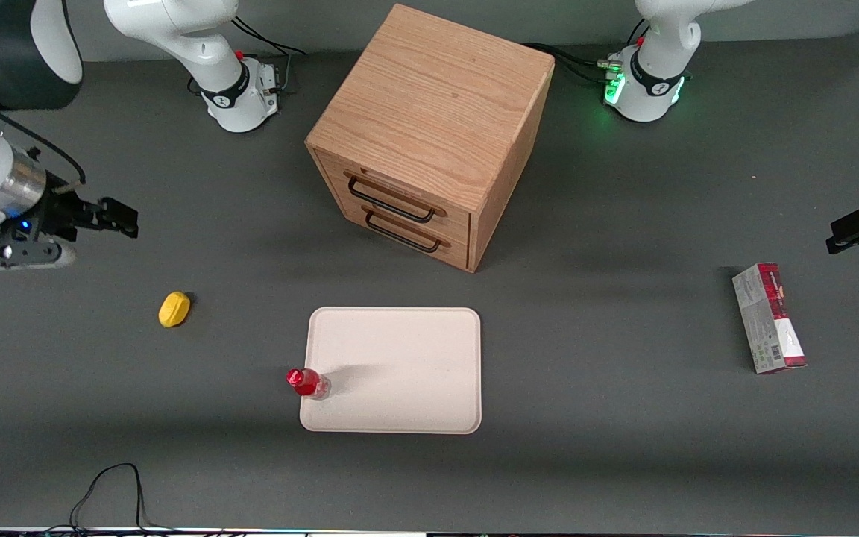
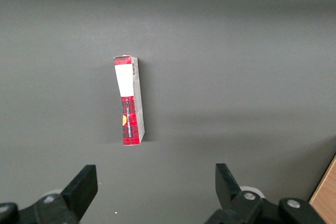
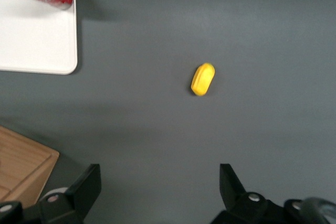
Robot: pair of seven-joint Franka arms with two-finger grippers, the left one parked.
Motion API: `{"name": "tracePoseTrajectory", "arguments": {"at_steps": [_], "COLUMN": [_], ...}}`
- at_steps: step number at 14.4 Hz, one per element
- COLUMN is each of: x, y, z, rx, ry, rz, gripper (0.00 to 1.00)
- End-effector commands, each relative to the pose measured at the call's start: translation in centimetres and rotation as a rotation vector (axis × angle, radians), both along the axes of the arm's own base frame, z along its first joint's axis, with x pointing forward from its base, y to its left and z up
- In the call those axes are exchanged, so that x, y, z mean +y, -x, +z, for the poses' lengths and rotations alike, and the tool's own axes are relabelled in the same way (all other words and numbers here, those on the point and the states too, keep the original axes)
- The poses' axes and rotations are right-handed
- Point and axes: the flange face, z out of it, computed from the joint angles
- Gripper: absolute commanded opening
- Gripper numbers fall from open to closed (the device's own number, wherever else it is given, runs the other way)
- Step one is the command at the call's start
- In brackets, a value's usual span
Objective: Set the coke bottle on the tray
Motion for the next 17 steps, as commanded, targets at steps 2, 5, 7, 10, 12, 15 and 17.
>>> {"name": "tracePoseTrajectory", "arguments": {"at_steps": [2, 5, 7, 10, 12, 15, 17], "x": [-1.5, -1.5, -2.7, -1.7, -1.8, -1.8, -1.8], "y": [2.9, 2.4, 1.6, 1.5, 1.7, 1.9, 2.0], "z": [0.3, 1.5, 2.7, 3.3, 3.4, 3.5, 3.5], "rx": [-0.016, -0.041, -0.067, -0.046, -0.041, -0.021, -0.021], "ry": [-0.052, -0.052, -0.071, -0.074, -0.074, -0.077, -0.077], "rz": [0.068, 0.056, 0.034, 0.051, 0.055, 0.088, 0.088], "gripper": [1.0, 1.0, 1.0, 1.0, 1.0, 1.0, 1.0]}}
